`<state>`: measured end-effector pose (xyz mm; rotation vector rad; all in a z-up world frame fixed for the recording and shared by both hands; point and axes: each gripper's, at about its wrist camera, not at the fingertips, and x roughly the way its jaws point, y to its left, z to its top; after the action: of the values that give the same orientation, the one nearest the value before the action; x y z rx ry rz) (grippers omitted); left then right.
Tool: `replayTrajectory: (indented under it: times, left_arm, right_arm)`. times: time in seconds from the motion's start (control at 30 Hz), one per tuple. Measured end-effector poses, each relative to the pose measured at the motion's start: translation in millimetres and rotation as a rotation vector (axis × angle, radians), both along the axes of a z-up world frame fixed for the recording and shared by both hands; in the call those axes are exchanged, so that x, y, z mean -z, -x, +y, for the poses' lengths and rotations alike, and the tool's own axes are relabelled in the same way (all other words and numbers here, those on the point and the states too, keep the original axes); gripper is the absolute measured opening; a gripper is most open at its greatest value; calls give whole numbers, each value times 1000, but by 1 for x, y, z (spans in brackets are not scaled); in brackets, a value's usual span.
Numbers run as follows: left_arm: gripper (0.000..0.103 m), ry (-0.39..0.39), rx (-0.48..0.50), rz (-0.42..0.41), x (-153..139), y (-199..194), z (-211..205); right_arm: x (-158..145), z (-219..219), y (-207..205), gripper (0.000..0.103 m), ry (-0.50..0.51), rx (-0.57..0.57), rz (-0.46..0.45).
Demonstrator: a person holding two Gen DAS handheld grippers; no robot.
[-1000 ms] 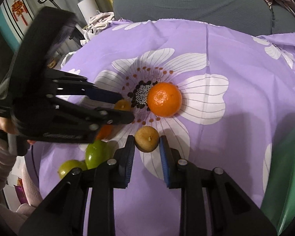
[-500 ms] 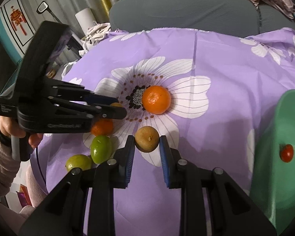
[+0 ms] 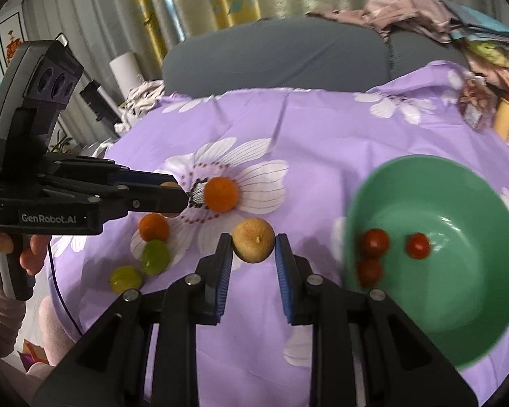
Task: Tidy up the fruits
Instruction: 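Carry both small fruits over the green bowl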
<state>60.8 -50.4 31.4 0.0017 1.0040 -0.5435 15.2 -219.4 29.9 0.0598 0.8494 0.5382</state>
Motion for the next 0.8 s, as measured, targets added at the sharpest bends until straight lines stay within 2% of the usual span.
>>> replayTrajectory:
  times: [0.47, 0.8]
  left_arm:
    - [28, 16, 146, -18, -10, -5, -99]
    - [28, -16, 205, 23, 5, -11, -144]
  right_arm:
    - [-4, -84, 15, 26, -3, 197, -46]
    - [6, -117, 17, 26, -1, 276, -41]
